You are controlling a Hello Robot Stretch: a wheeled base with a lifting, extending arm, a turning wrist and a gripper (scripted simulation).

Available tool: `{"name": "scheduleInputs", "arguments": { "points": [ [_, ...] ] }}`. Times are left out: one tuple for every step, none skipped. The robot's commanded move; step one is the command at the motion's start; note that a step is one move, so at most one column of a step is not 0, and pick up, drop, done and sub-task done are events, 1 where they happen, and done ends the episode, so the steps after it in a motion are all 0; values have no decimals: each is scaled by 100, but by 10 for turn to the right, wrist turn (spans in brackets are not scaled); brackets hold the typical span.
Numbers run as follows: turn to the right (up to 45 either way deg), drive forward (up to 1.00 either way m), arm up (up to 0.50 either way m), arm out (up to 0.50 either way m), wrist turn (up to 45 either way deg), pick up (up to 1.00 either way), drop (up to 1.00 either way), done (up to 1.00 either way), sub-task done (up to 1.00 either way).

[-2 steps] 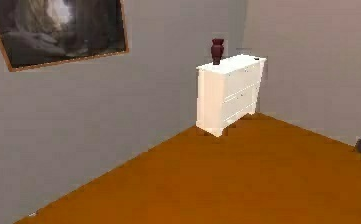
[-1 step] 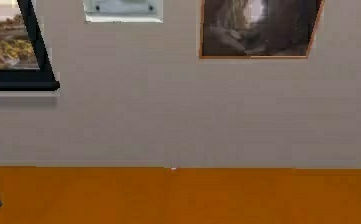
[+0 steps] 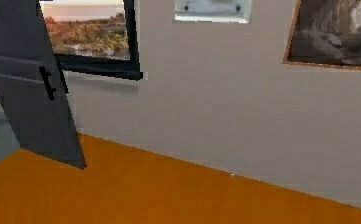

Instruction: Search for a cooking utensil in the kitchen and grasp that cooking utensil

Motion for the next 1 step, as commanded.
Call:
{"name": "scheduleInputs", "arguments": {
  "points": [
    [0, 15, 0, 0, 0, 0, 0, 0, 0]
  ]
}}
